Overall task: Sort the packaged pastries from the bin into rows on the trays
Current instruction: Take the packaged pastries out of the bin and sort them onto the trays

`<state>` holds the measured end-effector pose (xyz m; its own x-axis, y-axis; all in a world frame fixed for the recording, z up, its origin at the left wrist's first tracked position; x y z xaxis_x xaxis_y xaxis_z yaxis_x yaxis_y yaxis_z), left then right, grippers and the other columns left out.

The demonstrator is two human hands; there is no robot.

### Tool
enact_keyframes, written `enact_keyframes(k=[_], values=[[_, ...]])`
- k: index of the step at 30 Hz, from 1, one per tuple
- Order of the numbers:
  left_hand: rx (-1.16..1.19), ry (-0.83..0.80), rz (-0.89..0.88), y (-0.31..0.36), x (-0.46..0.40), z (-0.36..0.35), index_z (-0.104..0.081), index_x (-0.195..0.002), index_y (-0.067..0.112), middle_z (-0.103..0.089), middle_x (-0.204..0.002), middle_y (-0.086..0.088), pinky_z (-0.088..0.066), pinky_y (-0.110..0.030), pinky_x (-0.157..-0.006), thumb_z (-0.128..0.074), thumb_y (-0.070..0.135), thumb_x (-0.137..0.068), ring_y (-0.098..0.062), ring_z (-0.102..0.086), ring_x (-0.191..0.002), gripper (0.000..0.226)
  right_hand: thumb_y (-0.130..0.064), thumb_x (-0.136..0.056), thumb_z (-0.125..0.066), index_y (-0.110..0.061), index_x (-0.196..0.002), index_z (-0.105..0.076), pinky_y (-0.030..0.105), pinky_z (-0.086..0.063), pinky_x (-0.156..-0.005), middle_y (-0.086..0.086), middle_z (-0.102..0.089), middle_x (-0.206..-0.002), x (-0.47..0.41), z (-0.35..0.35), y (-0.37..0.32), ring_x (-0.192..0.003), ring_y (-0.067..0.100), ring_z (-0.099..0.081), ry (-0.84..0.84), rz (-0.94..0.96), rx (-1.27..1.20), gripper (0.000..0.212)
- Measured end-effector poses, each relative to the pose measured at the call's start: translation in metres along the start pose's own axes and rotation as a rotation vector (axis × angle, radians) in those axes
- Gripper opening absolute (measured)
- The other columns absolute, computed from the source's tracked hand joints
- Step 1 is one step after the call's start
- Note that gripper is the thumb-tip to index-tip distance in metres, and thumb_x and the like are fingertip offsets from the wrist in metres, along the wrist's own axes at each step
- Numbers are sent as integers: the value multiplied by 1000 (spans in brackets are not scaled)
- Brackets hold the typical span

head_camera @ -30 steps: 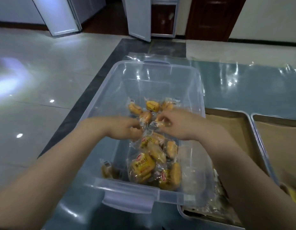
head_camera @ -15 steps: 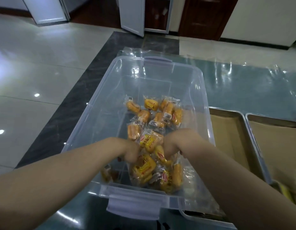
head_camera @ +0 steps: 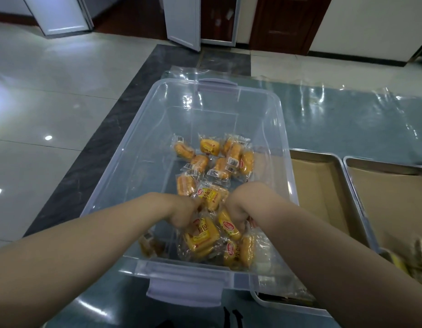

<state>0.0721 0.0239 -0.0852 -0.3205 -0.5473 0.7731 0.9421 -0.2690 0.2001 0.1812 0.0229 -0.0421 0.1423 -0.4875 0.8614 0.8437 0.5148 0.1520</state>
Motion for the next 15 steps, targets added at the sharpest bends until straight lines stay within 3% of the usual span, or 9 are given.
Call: enact_keyframes(k=[4,7,10,13,15], values=[[22,-3,-16,-3,1,7,-29,-146,22,-56,-113,-2,-53,-37,-88,-74,37,-83,-22,-61,-99,78,-14,-93,-65,-5,-127,-61,36,-53,-84,1,-48,-87,-4,3,0,-82,23,-58,44,23,15,36],[64,31,-31,-4,5,16,-34,-145,25,-52,-95,8,-54,-31,-82,-78,35,-80,-17,-60,-89,80,-7,-92,-61,-3,-134,-54,34,-57,-72,8,-58,-117,-12,3,0,-72,21,-57,59,12,14,43],[39,56,-17,-5,14,24,-37,-144,24,-50,-92,11,-52,-31,-85,-78,35,-79,-15,-57,-90,78,-2,-92,-58,-4,-143,-45,31,-53,-61,13,-48,-142,-9,9,2,-64,19,-51,113,20,-4,53],[-27,135,18,-2,28,36,-48,-136,21,-50,-97,10,-42,-26,-77,-75,42,-80,-13,-51,-90,65,1,-92,-56,0,-139,-47,31,-54,-72,15,-54,-128,-1,19,10,-67,19,-52,208,8,-84,48],[-26,237,45,1,37,47,-55,-127,21,-50,-90,12,-37,-23,-65,-74,45,-80,-10,-50,-81,56,5,-90,-52,0,-140,-45,31,-54,-72,12,-54,-104,6,29,17,-70,20,-53,308,-10,-167,51]])
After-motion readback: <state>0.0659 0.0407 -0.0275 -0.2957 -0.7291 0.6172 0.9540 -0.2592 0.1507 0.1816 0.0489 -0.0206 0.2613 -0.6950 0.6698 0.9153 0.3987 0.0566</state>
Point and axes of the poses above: each hand's wrist, its own x-axis away from the middle knuckle, its own z-axis out of the back of the hand, y = z × x, the point moved 8 cm from there along -x, towards the middle knuckle
